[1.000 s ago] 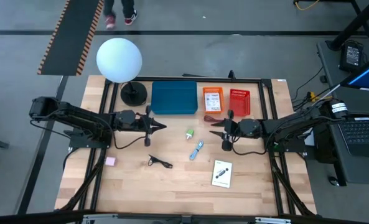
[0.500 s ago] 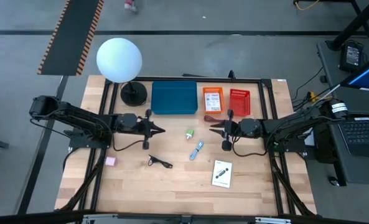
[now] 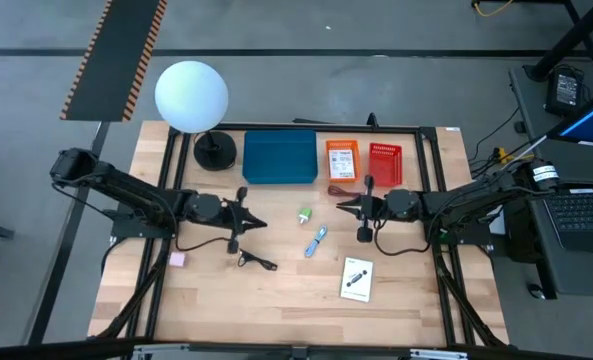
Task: Pick and place items into bin
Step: Put the light pink charger adapter into the red bin
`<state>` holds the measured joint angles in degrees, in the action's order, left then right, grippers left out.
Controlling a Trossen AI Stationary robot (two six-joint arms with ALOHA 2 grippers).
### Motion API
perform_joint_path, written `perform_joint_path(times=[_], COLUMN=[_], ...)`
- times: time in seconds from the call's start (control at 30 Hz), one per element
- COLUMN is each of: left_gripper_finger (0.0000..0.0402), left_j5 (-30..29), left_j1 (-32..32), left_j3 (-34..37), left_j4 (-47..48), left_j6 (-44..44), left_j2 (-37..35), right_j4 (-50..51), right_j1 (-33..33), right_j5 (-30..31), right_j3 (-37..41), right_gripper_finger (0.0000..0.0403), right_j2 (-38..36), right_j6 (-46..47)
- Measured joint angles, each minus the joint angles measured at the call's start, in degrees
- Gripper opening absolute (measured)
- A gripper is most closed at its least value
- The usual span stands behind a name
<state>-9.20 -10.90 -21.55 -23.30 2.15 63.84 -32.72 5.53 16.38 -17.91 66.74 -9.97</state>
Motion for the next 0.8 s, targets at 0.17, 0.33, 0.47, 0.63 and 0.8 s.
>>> perform_joint_path(times=[0.17, 0.33, 0.47, 0.63, 0.8], left_gripper_finger=[0.0002, 0.0001, 0.0003, 0.0002, 0.0003], left_j5=[-8.57, -11.75, -11.61, -7.53, -3.53], left_j1=[-5.53, -9.06, -11.38, -13.93, -15.43], left_j3=[-7.87, -17.92, -26.50, -37.84, -47.71], left_j4=[12.65, 29.35, 43.14, 61.46, 80.69], left_j6=[-3.18, -13.50, -23.14, -31.12, -37.54], left_j2=[3.81, 8.54, 12.87, 18.94, 24.20], right_j4=[-0.56, -0.48, -0.38, -0.03, -0.08], right_j1=[-0.16, -0.16, -0.16, -0.16, -0.09], right_j5=[0.03, 0.03, 0.03, 0.03, 0.01], right_j3=[0.00, 0.00, 0.00, 0.00, 0.00], right_gripper_finger=[0.0013, 0.0014, 0.0014, 0.0014, 0.0014], right_j2=[0.00, 0.00, 0.00, 0.00, 0.00], right_j6=[-1.68, -1.84, -0.90, 1.69, 2.03])
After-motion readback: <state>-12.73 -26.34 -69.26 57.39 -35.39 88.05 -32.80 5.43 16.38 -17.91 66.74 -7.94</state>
